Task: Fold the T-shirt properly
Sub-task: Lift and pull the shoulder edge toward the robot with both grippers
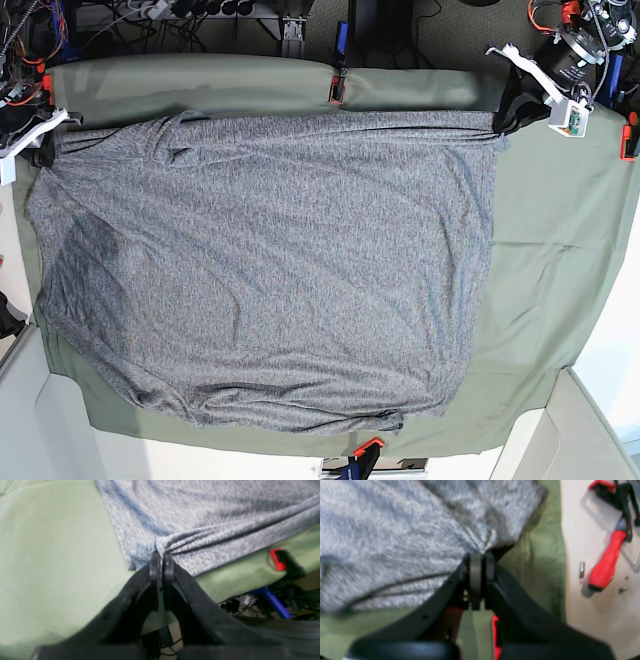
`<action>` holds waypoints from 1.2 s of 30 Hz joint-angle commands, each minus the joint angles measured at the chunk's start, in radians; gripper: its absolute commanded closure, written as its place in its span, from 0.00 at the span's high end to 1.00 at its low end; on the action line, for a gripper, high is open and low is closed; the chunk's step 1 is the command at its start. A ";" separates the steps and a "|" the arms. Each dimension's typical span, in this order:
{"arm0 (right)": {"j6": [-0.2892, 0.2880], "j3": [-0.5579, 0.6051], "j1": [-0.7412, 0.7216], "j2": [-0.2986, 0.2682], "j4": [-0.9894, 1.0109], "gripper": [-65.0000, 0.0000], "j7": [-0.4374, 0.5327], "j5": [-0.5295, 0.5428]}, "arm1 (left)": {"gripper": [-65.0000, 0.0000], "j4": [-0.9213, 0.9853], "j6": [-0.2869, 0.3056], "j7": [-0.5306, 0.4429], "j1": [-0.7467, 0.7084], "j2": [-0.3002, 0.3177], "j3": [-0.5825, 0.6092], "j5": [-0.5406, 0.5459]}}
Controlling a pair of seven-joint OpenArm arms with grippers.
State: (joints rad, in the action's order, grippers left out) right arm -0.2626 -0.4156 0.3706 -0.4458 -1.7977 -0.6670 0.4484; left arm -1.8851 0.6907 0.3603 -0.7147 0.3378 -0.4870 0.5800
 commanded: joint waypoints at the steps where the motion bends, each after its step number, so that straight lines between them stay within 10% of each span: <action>1: 0.002 -0.015 -0.018 -0.016 -0.006 0.00 0.018 -0.006 | 0.00 -0.014 0.007 -0.020 -0.002 0.025 -0.009 0.014; 17: -0.031 -0.014 -0.218 0.006 0.158 0.00 0.012 0.034 | 0.00 0.172 0.007 -0.019 0.294 0.130 0.190 -0.094; 24: -0.034 -0.014 -0.215 0.089 0.158 0.00 0.012 0.031 | 0.57 0.268 0.007 0.019 0.323 0.131 0.217 -0.089; 29: -0.034 -0.014 -0.212 0.099 0.158 0.00 0.008 0.023 | 0.58 0.216 0.007 0.297 0.318 0.130 0.163 0.096; 36: -0.033 -0.014 -0.213 0.099 0.158 0.00 -0.008 0.023 | 0.58 0.195 0.007 0.356 0.261 0.121 0.107 0.187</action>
State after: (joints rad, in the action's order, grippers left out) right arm -0.2958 -0.4213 0.1684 -0.3317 -1.6245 -0.6930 0.4637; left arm -1.6752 0.6922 0.7326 -0.4545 0.4442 -0.3729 0.7490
